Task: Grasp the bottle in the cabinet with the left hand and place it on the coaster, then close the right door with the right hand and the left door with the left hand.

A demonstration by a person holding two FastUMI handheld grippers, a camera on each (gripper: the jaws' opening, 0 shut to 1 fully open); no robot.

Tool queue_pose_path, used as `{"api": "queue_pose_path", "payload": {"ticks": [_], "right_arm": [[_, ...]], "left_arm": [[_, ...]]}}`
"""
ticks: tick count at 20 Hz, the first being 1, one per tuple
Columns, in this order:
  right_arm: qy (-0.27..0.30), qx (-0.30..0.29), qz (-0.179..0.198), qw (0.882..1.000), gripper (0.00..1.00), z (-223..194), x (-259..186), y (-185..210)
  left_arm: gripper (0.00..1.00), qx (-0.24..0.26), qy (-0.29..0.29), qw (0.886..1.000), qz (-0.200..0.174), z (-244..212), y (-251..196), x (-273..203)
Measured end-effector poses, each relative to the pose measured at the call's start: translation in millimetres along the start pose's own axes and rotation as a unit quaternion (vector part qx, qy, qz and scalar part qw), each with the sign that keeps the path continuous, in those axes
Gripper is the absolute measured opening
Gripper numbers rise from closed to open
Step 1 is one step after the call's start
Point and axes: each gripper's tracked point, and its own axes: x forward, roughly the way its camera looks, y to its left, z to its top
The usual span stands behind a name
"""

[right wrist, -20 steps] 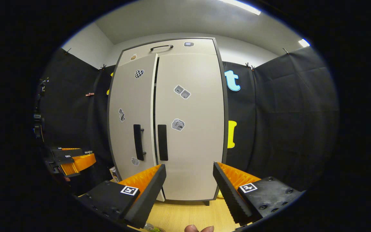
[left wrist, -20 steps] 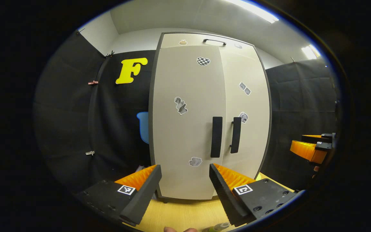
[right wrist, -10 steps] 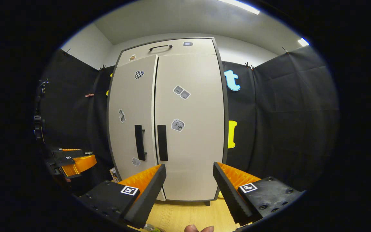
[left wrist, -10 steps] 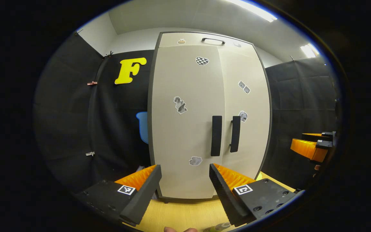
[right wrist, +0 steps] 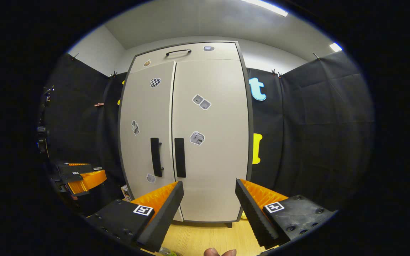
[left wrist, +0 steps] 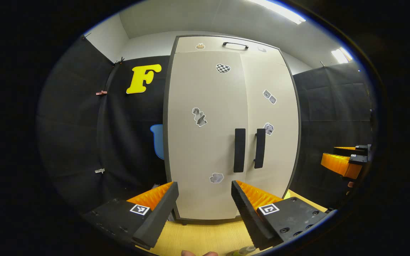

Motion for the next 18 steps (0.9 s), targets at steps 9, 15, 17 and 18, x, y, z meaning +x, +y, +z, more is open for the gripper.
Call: {"api": "queue_pose_path", "payload": {"ticks": [9,15,17,18], "right_arm": [[0.0,-0.004,0.002,1.0,0.97,-1.2,1.7,2.2],[0.0,-0.004,0.003,1.0,0.97,-1.8,4.6,2.0],[0.0,-0.004,0.003,1.0,0.97,-2.3,5.5,2.0],[0.0,-0.002,0.003,1.0,0.97,-2.5,5.9,2.6]], "left_arm": [[0.95,-0.002,0.001,1.0,0.0,-1.0,1.6,0.1],[0.95,-0.004,0.001,1.0,0.002,-1.3,4.2,1.0],[0.95,-0.004,0.002,1.0,0.003,-1.6,4.0,1.9],[0.95,-0.004,0.001,1.0,0.002,-1.2,4.1,2.4]]}}
